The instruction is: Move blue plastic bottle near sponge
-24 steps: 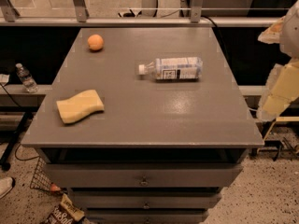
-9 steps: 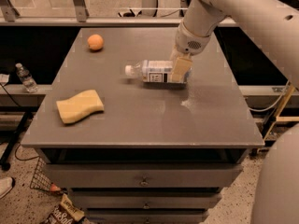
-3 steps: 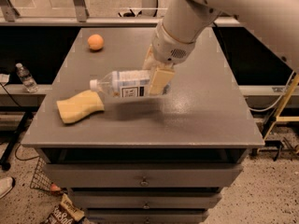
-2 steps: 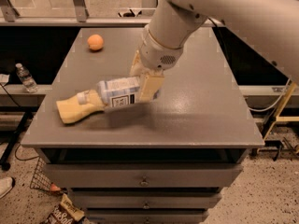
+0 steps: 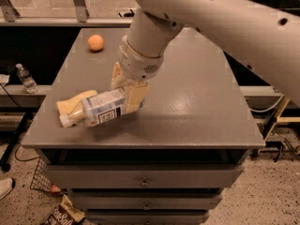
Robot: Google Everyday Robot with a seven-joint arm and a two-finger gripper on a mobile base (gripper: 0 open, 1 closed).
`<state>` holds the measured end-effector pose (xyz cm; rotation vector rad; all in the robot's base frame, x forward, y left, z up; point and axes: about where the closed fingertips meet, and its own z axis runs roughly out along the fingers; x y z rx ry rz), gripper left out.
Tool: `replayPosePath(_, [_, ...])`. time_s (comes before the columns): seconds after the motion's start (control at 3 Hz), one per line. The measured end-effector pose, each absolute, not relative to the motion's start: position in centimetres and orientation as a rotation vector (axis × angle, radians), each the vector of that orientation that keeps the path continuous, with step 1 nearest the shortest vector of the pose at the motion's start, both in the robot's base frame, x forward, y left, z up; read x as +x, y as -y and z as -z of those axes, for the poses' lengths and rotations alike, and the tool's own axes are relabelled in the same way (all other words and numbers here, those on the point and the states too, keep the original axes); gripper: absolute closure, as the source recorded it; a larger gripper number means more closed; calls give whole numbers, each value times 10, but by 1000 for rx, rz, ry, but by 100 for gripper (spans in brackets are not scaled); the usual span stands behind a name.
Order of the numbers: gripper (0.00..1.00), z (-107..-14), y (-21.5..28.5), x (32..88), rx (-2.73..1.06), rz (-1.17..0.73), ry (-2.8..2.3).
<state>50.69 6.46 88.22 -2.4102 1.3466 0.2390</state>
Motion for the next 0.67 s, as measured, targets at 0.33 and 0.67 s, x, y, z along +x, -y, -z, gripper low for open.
replayPosePath(0.33, [100,-865,-78,507,-2463,-253,-1308])
replayPosePath(0.67, [100,-856,-82,511,-2479,-261,-1302])
